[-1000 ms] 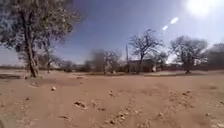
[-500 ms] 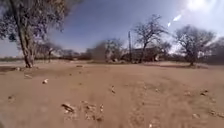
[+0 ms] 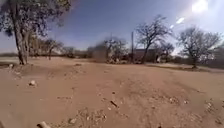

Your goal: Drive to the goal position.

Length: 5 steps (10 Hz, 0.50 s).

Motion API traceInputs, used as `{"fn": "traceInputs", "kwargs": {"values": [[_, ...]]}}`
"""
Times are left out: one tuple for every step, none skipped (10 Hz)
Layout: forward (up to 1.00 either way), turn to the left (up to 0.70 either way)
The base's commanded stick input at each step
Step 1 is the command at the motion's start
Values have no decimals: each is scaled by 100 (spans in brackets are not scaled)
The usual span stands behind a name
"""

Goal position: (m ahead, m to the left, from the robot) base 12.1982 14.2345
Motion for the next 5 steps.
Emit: {"fn": "traceInputs", "kwargs": {"values": [[100, 0], [100, 0], [100, 0], [100, 0], [100, 0]]}}
